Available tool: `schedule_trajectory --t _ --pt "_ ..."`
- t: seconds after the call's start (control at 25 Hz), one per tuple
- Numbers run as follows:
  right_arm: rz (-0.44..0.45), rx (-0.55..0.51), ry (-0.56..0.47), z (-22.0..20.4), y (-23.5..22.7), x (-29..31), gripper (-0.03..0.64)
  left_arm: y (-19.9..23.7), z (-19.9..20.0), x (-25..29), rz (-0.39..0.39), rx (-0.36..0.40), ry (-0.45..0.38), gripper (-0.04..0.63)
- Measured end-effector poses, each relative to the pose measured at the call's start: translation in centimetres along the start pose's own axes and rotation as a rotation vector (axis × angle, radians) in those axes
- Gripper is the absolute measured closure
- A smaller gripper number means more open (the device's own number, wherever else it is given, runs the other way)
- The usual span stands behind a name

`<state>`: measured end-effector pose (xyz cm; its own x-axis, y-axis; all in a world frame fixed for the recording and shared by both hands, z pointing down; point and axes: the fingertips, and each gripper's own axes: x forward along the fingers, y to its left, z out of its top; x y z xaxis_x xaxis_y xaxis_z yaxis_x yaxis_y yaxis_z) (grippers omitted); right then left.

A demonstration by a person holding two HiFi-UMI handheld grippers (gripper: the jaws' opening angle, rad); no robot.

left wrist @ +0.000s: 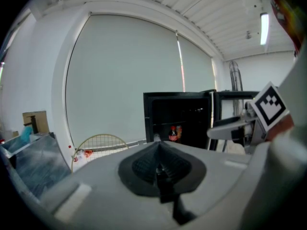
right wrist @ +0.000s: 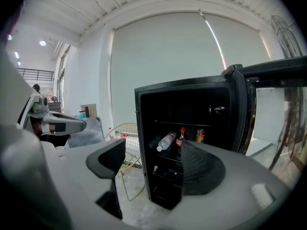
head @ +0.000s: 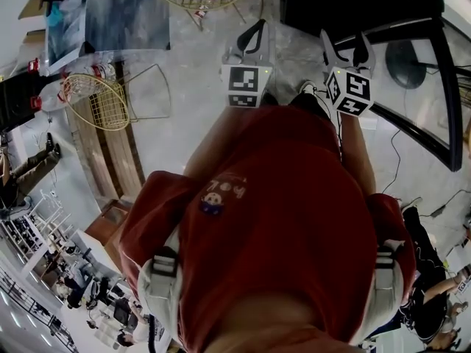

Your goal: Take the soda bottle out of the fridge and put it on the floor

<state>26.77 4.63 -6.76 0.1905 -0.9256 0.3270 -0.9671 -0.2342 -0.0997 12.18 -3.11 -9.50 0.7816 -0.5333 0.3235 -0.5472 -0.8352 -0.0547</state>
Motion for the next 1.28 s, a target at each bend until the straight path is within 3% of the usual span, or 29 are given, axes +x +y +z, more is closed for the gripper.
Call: schedule_trajectory --t 0.44,0.76,1.0,1.28 --pt "-0.067 0.057 0.068 -2.7 -1.5 -0.3 0.276 0.5 -1.0 -0.4 0.020 -0.005 0.023 0.595" --pt "-0.055 0.038 0.091 -5.1 -1.1 1.8 0.276 2.1 -3.7 1.2 0.038 -0.011 0.042 0.595" --pt "-0.042 0.034 0.093 -8.4 -1.1 4.4 0.276 3.5 -8.2 3.8 0.079 -0.031 0.052 0.595" --pt "-0.033 -0.006 0.099 -15.2 -1.3 8.4 0.276 4.6 -16.9 7.9 0.116 -0.073 0.059 0.595"
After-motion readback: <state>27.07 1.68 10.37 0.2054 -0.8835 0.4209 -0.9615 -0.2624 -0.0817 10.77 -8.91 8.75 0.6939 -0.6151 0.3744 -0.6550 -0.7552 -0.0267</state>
